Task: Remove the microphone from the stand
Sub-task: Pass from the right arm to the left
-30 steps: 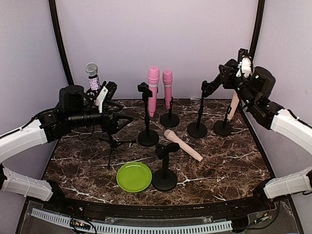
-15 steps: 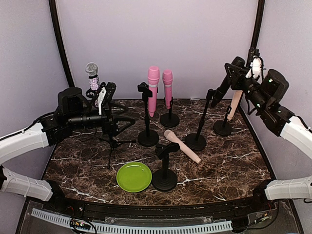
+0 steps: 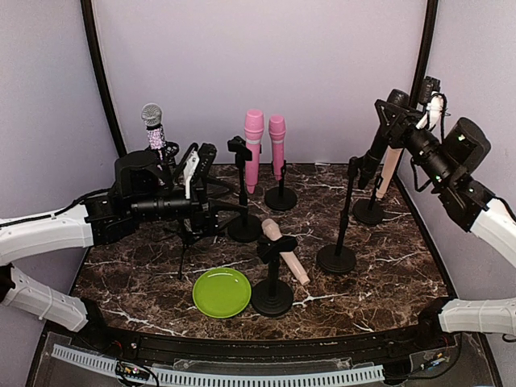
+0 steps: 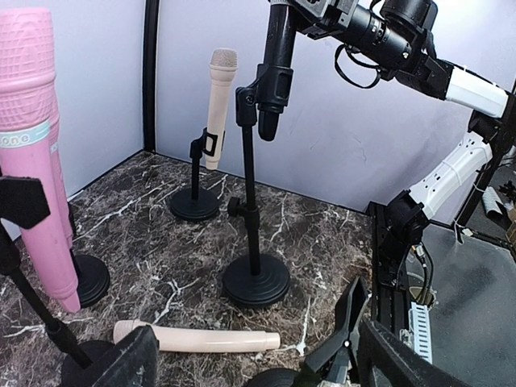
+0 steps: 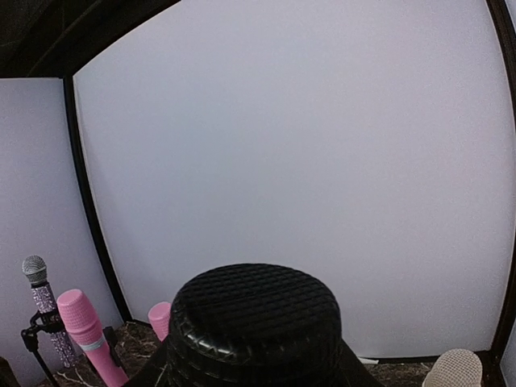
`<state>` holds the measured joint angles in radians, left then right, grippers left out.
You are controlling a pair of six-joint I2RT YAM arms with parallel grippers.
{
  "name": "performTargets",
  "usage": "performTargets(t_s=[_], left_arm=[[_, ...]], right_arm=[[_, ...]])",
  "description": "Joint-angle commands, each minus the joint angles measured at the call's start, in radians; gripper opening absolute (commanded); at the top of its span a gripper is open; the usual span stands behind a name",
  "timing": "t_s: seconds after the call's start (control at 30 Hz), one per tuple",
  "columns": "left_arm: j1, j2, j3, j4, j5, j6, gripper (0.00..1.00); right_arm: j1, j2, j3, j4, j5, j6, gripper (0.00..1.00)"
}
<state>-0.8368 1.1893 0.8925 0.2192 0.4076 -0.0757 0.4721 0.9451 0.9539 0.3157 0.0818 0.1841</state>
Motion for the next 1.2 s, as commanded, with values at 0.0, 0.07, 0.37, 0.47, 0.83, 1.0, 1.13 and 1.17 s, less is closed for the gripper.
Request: performTargets(t_s=[0.0, 0.07, 0.37, 0.47, 0.83, 1.0, 1.13, 1.17], left_arm=[[-0.034, 0.063, 0.056, 0.135, -0.065, -0.043, 0.87], [-0.052, 0.1, 0.078, 0.156, -0.094, -0.05, 0.87], [-0.155, 0.265, 0.23, 0.159, -0.327, -0.019, 0.86], [-0.196, 0.337, 0.276, 0.148, -0.409, -0.007, 0.86], [-0.233, 0.561, 0.437, 0.125, -0.43, -0.068, 0.86], [-0.235, 0.611, 0.471, 0.125, -0.412, -0.084, 0.85], [-0.237, 0.643, 0.474, 0.164, -0.318, -0.091, 0.86], [-0.237, 0.646, 0.475, 0.169, -0.31, -0.091, 0.86]], right_arm=[[0.0, -0.026, 0.067, 0.231, -0.062, 0.108, 0.0], [0.0, -0.019, 0.079, 0.256, -0.077, 0.135, 0.0], [0.012, 0.041, 0.131, 0.382, -0.105, 0.228, 0.0], [0.032, 0.069, 0.159, 0.406, -0.104, 0.238, 0.0], [0.121, 0.116, 0.181, 0.479, -0.042, 0.231, 0.0], [0.14, 0.124, 0.182, 0.503, -0.019, 0.229, 0.0], [0.15, 0.138, 0.19, 0.516, 0.004, 0.226, 0.0], [0.153, 0.141, 0.191, 0.519, 0.012, 0.226, 0.0]])
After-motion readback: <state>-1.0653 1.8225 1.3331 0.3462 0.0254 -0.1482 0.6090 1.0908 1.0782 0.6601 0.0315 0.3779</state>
